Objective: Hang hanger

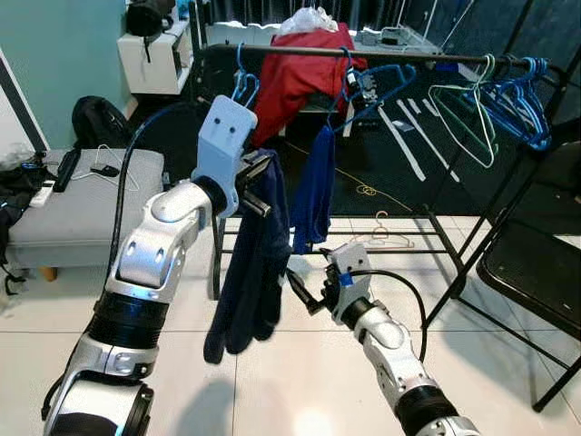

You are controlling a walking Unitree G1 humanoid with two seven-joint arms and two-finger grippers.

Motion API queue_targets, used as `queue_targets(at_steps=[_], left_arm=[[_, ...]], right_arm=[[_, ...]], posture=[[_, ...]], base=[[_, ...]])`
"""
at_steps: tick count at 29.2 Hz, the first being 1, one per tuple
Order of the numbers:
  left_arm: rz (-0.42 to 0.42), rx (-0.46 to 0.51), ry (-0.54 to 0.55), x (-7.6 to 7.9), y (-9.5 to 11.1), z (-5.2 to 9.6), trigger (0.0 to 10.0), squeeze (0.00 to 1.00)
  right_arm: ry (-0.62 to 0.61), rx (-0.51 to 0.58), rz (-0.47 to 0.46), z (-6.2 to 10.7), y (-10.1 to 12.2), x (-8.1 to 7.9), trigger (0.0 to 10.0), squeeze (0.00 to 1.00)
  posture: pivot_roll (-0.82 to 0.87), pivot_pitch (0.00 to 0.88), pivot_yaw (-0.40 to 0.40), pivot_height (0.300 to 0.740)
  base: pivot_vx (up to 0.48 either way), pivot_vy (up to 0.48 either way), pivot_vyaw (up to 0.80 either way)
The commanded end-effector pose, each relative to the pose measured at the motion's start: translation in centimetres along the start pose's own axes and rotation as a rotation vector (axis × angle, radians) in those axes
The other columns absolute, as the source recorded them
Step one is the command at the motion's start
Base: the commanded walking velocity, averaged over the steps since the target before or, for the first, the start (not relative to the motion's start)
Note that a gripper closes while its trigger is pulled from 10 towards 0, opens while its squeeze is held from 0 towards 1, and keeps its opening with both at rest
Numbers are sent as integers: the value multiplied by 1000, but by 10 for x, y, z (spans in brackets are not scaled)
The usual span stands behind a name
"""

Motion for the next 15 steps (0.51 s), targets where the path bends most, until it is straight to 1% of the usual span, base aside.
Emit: queue_targets(at_steps=[1,5,10,12,15], left_arm=[[-21,55,-14,0,22,0,10000,0],[-25,48,-32,2,26,0,10000,0],[-21,42,-36,3,27,1,10000,0],[-3,64,-48,6,36,0,10000,0],[4,76,-54,7,41,0,10000,0]], right_arm=[[17,-3,-17,-1,-1,-2,10000,0],[73,4,-12,-4,-2,-12,10000,0],[82,9,-13,-5,-2,-13,10000,0],[146,7,-7,-7,-1,-23,10000,0],[164,8,-15,-9,0,-25,10000,0]], posture=[[-11,46,-27,740],[-9,45,-24,740],[-9,45,-22,740],[-7,47,-23,740],[-5,47,-26,740]], base=[[0,0,0],[0,0,0],[0,0,0],[0,0,0],[0,0,0]])
Point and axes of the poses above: a point about 5 cm out from each wrist's last joint towards the gripper, its own z axis pointing back from the gripper into the wrist, its own y axis along the axis of the wrist's last joint, x = y × z, the point moved 6 cm from there along -z, pointing out of the wrist towards the gripper, and after that the axes turned 3 degrees about z, right-handed, at the moved point
